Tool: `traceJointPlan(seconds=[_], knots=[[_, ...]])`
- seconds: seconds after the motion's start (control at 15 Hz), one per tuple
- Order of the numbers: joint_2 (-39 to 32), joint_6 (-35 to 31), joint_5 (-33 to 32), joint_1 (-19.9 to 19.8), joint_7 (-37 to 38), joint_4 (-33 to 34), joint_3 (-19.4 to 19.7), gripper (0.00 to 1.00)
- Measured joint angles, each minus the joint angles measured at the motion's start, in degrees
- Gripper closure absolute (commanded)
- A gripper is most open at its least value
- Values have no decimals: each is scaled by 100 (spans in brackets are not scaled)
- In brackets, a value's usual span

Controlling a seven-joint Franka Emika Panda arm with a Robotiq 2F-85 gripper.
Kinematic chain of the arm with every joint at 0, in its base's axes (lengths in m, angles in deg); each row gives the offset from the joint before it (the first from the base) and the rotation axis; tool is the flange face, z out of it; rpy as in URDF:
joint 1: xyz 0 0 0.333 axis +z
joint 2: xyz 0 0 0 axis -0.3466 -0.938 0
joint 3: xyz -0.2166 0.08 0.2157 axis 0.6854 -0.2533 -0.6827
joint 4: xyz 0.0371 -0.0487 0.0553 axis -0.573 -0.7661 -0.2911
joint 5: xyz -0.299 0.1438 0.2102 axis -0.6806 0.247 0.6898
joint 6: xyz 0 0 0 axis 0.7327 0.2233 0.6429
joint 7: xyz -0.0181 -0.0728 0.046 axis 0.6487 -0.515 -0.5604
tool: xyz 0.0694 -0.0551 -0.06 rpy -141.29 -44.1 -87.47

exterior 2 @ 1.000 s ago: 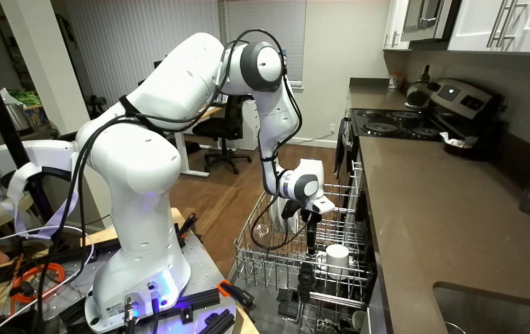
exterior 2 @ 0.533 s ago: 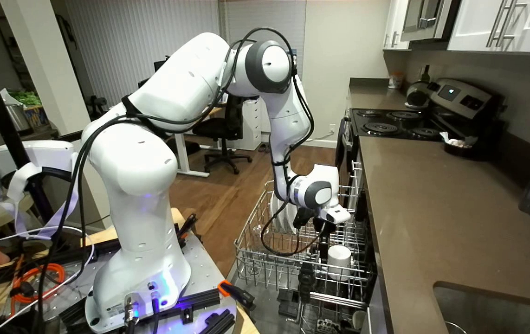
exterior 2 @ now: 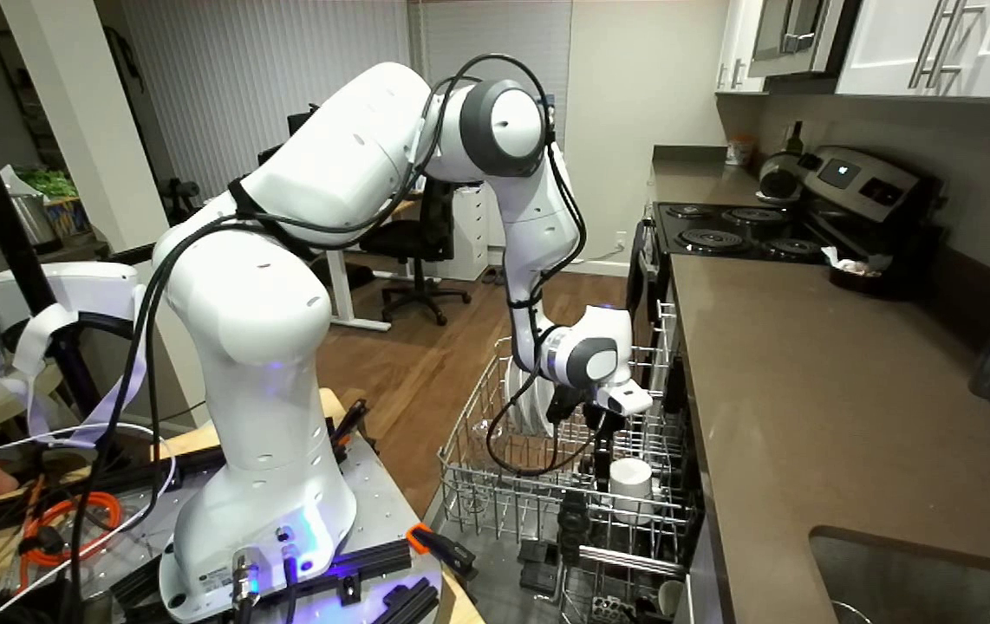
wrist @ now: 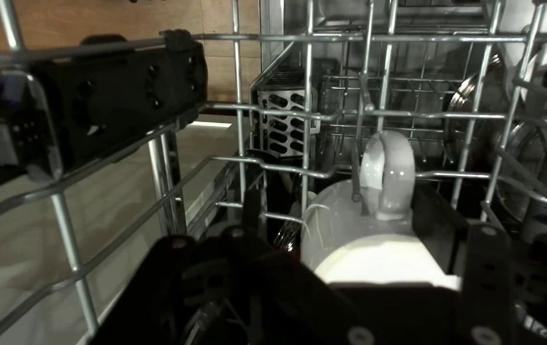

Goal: Move the cups to the back left corner of the dishwater

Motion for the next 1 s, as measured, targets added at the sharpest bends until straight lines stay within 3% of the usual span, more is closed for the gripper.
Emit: traceJointPlan(seconds=[0.13,0.2,0.33,0.47,0.8,1.0], knots=[[-26,0,4,11,0,36,-14,15],[-32,0,6,20,0,48,-15,30],[-37,0,10,40,0,67,-15,28],[-44,0,20,66,0,79,-19,35],[-87,0,59,81,0,138,-75,31],[-152,-2,123,81,0,209,-110,47]])
